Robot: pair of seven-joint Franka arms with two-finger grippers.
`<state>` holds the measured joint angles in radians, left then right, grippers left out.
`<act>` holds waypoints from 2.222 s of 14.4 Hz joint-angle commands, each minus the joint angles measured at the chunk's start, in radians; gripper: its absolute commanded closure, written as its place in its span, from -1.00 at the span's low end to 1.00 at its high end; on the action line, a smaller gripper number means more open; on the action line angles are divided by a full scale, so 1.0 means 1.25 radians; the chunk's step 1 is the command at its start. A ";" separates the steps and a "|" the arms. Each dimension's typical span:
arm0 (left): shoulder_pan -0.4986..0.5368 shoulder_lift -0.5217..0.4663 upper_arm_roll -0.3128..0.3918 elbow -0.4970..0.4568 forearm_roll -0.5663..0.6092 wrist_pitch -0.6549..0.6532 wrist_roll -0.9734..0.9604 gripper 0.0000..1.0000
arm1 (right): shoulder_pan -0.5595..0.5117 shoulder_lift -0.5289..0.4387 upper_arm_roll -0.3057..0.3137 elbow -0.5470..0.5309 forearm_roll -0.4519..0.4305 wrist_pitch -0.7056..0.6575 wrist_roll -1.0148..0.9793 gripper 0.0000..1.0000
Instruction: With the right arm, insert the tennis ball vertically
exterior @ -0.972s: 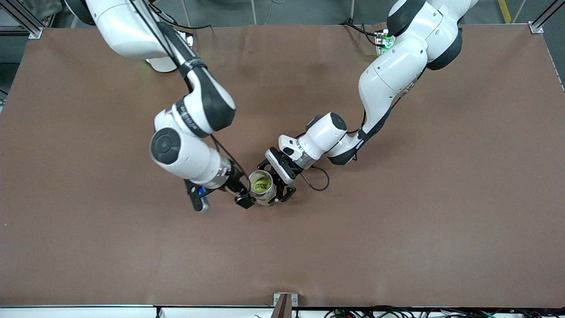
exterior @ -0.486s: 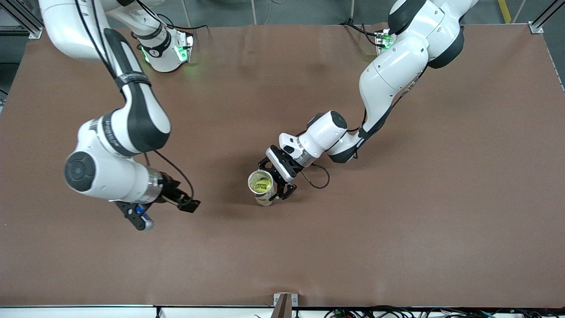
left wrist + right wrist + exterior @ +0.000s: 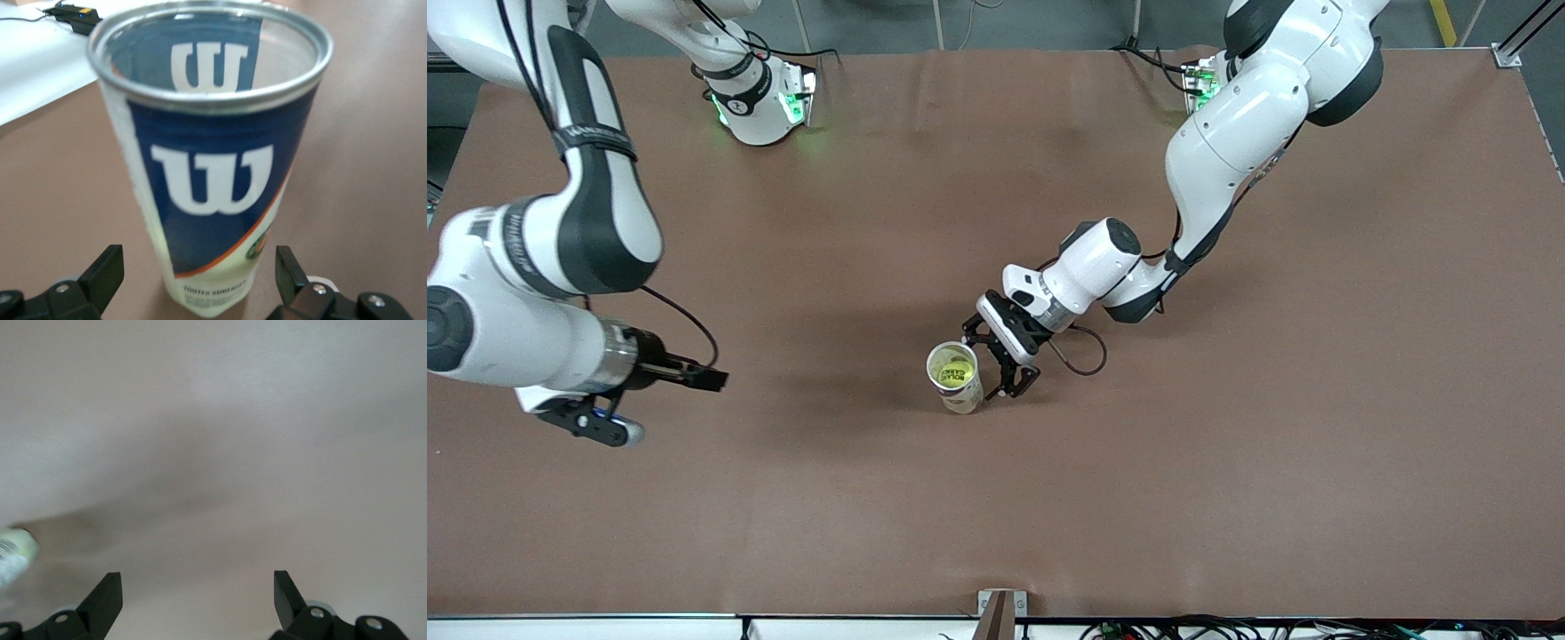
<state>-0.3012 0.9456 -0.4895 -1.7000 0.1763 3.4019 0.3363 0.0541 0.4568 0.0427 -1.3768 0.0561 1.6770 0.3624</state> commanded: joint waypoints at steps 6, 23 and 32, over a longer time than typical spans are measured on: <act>0.092 -0.208 0.001 -0.148 -0.008 -0.225 -0.011 -1.00 | -0.120 -0.126 0.014 -0.042 -0.046 -0.131 -0.250 -1.00; 0.401 -0.448 0.003 0.203 -0.016 -1.172 -0.033 -1.00 | -0.135 -0.164 0.025 0.051 -0.066 -0.209 -0.313 -1.00; 0.342 -0.632 0.197 0.215 -0.130 -1.440 -0.125 -1.00 | -0.046 -0.287 -0.067 -0.080 -0.066 -0.204 -0.317 -1.00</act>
<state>0.2052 0.2201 -0.3655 -1.4170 0.0757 1.6742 0.2007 -0.0765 0.1867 0.0408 -1.3583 -0.0175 1.3644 -0.0216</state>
